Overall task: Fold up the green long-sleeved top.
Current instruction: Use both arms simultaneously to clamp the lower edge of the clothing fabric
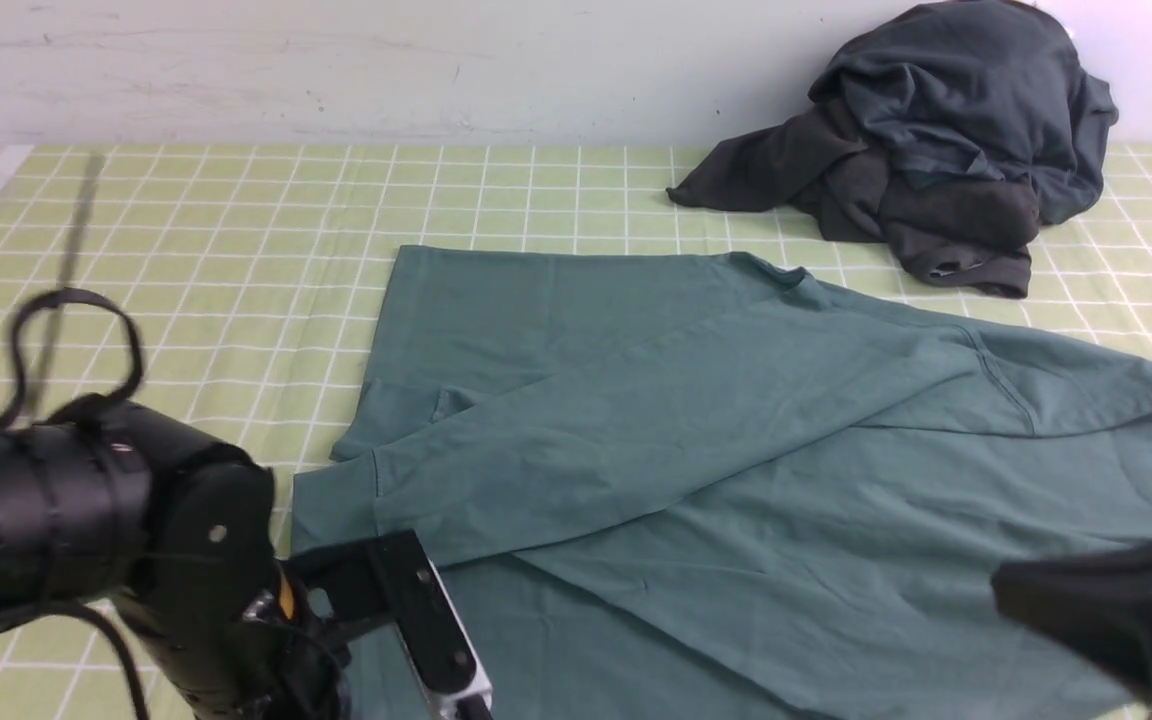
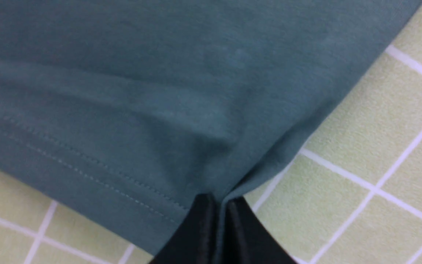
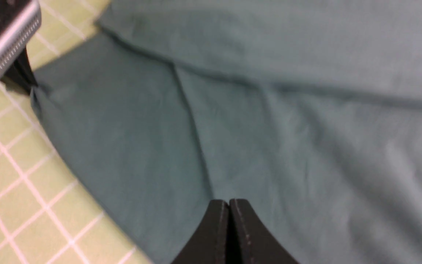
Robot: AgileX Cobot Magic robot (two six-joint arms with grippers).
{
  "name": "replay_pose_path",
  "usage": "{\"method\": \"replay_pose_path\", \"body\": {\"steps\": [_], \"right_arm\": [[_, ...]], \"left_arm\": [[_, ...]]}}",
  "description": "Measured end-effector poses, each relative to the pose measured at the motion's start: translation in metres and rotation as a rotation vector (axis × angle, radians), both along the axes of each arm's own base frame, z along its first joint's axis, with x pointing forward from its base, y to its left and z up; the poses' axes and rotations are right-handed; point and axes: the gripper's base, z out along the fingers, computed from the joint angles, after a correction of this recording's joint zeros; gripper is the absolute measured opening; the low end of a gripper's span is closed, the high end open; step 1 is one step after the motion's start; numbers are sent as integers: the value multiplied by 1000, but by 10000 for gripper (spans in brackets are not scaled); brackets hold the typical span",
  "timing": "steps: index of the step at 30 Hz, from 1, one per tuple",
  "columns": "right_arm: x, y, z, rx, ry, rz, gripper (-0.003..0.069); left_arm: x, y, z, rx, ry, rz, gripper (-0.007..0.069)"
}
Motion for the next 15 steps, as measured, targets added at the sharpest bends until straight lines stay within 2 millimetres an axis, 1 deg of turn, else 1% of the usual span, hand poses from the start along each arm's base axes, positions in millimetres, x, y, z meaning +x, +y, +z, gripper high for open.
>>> {"method": "replay_pose_path", "body": {"steps": [2, 3, 5, 6, 7, 9, 10, 11, 12, 13, 14, 15], "right_arm": [[3, -1, 20, -50, -58, 24, -14], [9, -2, 28, -93, -66, 31, -14], [17, -2, 31, -143, -52, 28, -7], [26, -4, 26, -223, -25, 38, 4], [28, -4, 26, -235, -22, 40, 8], [38, -5, 12, -377, 14, 88, 43], [46, -6, -2, -526, 50, 152, 94], [50, -7, -11, -619, 70, 194, 120], [57, -9, -22, -741, 95, 251, 167], [60, -11, -26, -804, 103, 275, 192], [61, -11, -29, -820, 114, 286, 198], [69, -16, -39, -939, 141, 332, 246]], "left_arm": [[-5, 4, 17, -20, -48, 44, 9], [-8, 6, 23, -31, -73, 54, 9], [-10, 7, 31, -46, -98, 62, 9], [-12, 8, 35, -56, -113, 67, 9], [-12, 8, 35, -56, -113, 67, 9], [-14, 9, 38, -63, -124, 67, 9], [-14, 9, 38, -62, -123, 69, 9], [-14, 9, 38, -63, -122, 72, 9], [-14, 9, 38, -67, -118, 81, 9], [-15, 9, 38, -70, -115, 86, 9], [-15, 9, 38, -71, -115, 87, 9], [-15, 9, 38, -76, -109, 94, 9]]}}
